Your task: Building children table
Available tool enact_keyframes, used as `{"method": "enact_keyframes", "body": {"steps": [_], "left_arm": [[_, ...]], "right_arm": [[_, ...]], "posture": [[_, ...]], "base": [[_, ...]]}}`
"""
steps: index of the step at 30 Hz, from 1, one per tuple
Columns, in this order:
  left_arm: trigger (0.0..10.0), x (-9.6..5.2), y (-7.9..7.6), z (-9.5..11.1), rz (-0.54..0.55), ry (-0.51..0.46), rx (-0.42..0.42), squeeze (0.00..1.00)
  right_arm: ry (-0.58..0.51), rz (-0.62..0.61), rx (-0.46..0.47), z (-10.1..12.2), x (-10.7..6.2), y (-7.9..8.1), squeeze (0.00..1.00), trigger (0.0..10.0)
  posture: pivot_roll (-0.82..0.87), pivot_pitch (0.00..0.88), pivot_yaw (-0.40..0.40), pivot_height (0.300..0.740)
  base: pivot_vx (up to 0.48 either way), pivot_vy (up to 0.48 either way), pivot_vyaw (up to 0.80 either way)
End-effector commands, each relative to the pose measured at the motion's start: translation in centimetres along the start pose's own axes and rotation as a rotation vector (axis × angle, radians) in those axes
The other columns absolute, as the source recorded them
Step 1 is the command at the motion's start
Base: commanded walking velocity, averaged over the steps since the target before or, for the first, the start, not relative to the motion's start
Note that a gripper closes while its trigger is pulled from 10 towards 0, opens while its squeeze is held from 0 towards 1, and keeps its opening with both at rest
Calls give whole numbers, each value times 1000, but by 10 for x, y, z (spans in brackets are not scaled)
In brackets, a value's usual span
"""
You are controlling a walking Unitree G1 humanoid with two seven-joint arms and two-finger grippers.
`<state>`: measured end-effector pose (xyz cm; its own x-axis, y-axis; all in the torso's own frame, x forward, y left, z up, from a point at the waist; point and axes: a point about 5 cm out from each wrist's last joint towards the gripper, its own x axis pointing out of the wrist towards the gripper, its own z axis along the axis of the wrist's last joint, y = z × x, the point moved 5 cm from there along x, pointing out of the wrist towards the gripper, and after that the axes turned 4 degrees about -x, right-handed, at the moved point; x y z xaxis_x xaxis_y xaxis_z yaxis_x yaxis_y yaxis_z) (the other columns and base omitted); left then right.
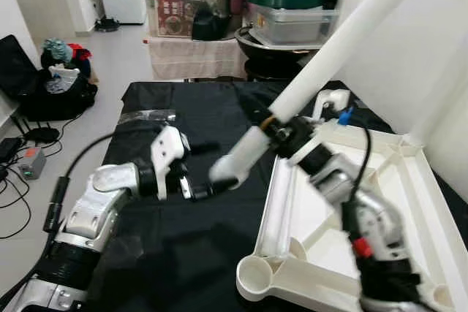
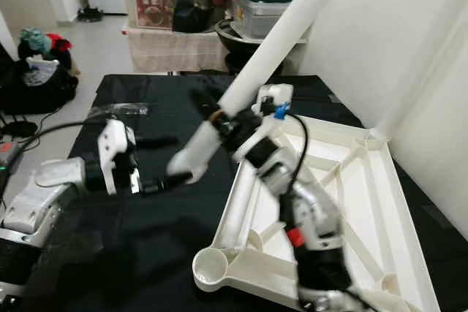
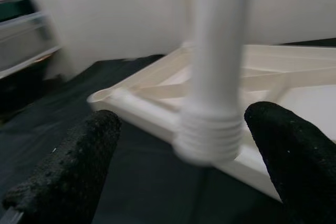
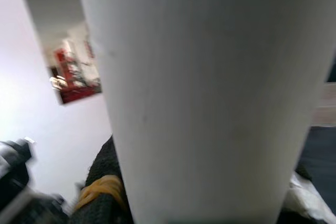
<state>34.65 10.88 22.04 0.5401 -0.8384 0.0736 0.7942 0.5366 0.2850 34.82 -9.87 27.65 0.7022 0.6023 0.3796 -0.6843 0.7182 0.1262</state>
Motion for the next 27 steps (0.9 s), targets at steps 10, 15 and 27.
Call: {"method": "enact_keyframes", "body": {"steps": [10,15,27], "left_arm": [[10000,-28,40,-5,322,-24,-28,0],[10000,-38,49,-16,438,-10,-55,0],[10000,-42,49,-32,513,20,-116,0]], "right_arm": [[199,149,-224,17,-62,-26,0,0],[231,315,-176,14,-72,1,0,0],[240,515,-42,-19,-69,53,0,0]], "posture": [[56,0,-76,740],[54,0,-81,740],[70,0,-102,740]], "base": [[0,0,0],[0,0,0],[0,0,0]]}}
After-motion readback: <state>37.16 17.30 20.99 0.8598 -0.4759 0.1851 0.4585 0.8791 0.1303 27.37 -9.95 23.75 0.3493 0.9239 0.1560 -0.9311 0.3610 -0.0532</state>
